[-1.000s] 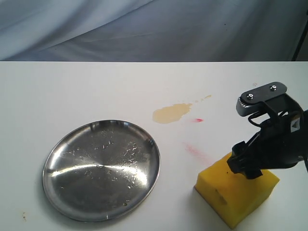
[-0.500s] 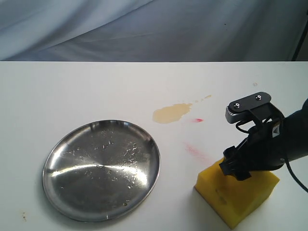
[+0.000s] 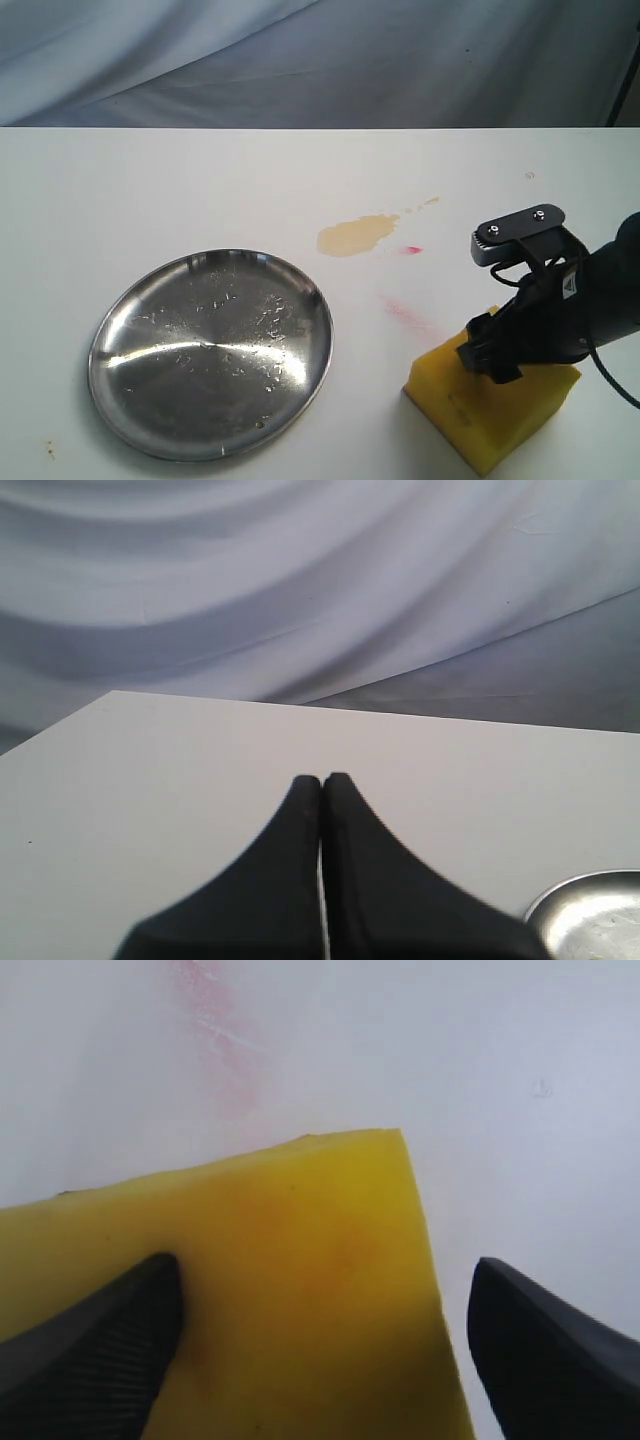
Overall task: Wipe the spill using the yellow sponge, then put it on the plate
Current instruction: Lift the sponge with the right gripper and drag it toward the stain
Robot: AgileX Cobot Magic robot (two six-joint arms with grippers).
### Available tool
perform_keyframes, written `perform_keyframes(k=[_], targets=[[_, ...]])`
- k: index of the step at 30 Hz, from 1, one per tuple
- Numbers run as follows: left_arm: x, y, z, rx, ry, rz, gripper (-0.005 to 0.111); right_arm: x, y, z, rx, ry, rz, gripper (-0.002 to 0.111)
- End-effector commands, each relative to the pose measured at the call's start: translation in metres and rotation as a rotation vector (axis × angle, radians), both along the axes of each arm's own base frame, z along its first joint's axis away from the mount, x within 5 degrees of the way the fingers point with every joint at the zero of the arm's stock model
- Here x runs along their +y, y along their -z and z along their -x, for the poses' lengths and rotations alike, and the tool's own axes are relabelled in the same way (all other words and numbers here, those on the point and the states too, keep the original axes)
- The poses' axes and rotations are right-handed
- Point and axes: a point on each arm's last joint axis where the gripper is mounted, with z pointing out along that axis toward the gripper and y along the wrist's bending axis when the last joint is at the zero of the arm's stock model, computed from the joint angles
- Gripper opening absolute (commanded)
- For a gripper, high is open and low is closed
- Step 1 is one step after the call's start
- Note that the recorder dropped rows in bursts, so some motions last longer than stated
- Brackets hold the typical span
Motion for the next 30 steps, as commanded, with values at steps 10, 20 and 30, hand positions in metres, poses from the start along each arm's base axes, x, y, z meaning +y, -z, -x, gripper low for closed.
perform_keyframes(k=[10,20,30], targets=[[0.000,0.001,0.000,0.000,0.005,0.003,0.000,0.000,0.012,0.005,0.078,0.036,-0.006,0.017],[0.000,0.001,0.000,0.001,0.005,0.001,0.000,0.011,0.001,-0.018,-0.149,0.221,-0.214,0.000],[0.000,0.001,0.000,0.001,0.005,0.001,0.000,0.039,-0.025,-0.128,-0.348,0.274,-0.318,0.000]])
